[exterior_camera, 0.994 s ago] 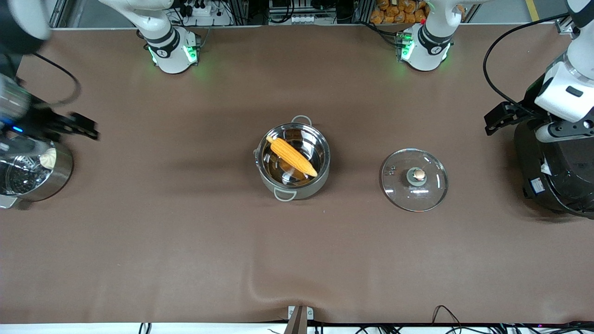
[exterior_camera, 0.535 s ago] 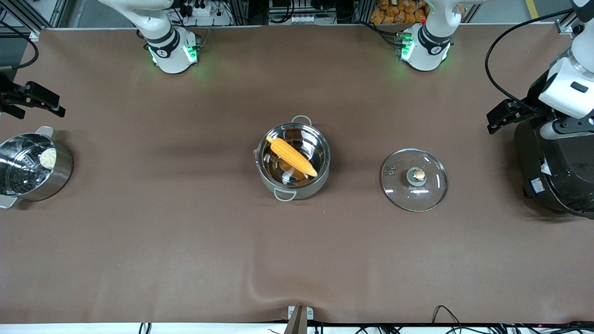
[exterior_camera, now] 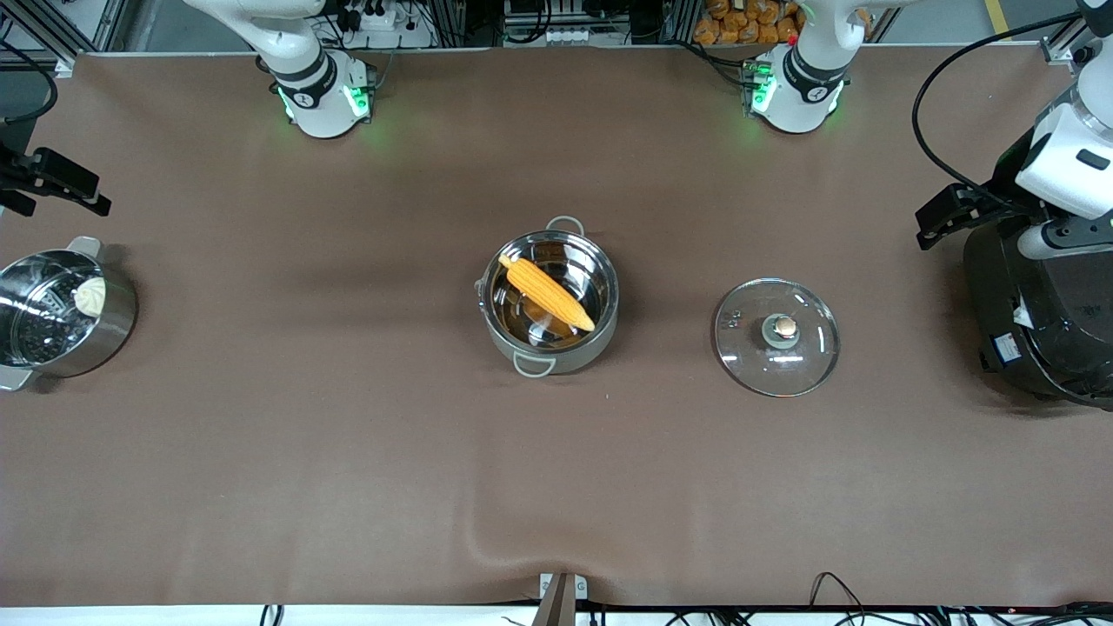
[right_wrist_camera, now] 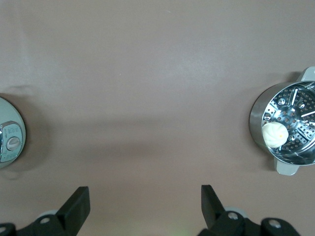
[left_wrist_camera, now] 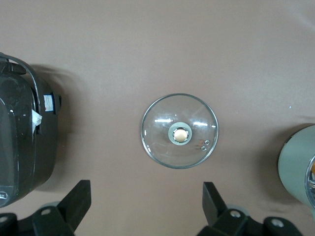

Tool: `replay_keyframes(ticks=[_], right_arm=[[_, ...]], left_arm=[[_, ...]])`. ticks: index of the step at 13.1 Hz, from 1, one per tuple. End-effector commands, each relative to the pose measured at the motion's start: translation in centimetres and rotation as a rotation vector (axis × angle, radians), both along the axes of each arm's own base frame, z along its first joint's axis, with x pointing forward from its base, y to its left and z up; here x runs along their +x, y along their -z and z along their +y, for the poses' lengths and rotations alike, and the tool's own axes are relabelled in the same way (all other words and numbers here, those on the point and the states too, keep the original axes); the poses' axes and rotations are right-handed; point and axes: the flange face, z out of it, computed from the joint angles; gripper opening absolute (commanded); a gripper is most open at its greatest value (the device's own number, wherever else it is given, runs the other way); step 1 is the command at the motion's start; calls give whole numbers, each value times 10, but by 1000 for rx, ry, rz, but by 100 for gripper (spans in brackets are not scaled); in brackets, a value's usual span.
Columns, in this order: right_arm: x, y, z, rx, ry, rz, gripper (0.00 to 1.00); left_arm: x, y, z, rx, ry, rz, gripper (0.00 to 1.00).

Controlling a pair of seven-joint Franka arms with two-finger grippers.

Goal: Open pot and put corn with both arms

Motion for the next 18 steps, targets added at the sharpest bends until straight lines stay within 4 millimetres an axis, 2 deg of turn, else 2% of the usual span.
replay_keyframes(ticks=[1, 12, 18], right_arm=[[-8, -3, 5, 22, 7, -5, 100], [-9, -4, 4, 21, 7, -9, 100], [-13, -10, 13, 21, -10, -15, 100]], left_arm=[[-2, -5, 3, -17, 16, 8, 100], [-3, 0, 2, -14, 18, 38, 100], [-4, 4, 2, -18, 23, 53, 100]])
